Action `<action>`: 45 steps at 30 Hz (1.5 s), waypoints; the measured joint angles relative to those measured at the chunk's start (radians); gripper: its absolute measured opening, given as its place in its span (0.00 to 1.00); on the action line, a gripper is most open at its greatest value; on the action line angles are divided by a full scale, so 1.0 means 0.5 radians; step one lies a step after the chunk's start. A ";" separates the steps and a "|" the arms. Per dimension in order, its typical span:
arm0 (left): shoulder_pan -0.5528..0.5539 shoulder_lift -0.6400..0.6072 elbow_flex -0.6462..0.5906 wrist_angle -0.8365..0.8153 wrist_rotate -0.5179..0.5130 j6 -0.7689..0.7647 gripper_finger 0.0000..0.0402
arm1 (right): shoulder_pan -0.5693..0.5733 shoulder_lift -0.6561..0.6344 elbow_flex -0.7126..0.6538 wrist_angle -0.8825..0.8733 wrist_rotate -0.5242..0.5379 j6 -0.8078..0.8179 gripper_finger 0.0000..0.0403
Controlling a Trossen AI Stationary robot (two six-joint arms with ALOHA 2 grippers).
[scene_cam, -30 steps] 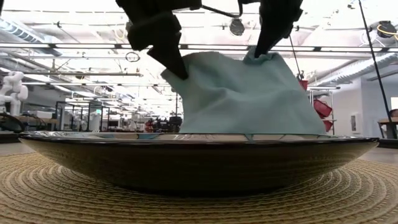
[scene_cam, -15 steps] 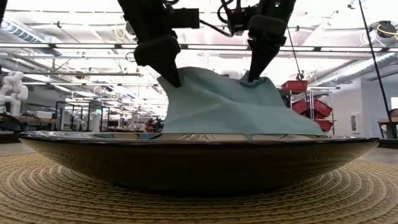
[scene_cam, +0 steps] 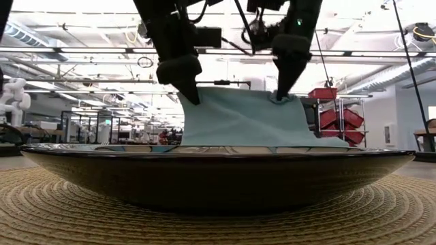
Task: Set table place
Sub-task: Fold the blue table napkin
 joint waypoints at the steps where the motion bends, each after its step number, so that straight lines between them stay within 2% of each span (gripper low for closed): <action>1: 0.009 0.001 -0.014 0.017 0.021 0.008 0.00 | -0.015 0.000 -0.028 0.005 -0.023 -0.001 0.00; 7: 0.066 0.001 -0.116 0.204 0.091 0.107 0.00 | -0.052 0.000 -0.176 0.158 -0.082 0.000 0.00; 14: 0.158 0.001 -0.123 0.408 0.140 0.263 0.00 | -0.102 0.000 -0.258 0.194 -0.074 0.016 0.00; 21: 0.220 0.001 -0.123 0.417 0.215 0.296 0.00 | -0.151 0.000 -0.305 0.200 -0.045 0.018 0.00; 24: 0.230 0.001 -0.123 0.451 0.233 0.304 0.00 | -0.156 -0.010 -0.306 0.190 0.055 0.033 0.00; 37: 0.264 0.002 -0.123 0.449 0.294 0.305 0.00 | -0.215 -0.034 -0.307 0.231 0.092 -0.012 0.00; 45: 0.267 0.200 -0.122 0.450 0.318 0.302 0.00 | -0.223 -0.034 -0.307 0.261 0.076 -0.043 0.00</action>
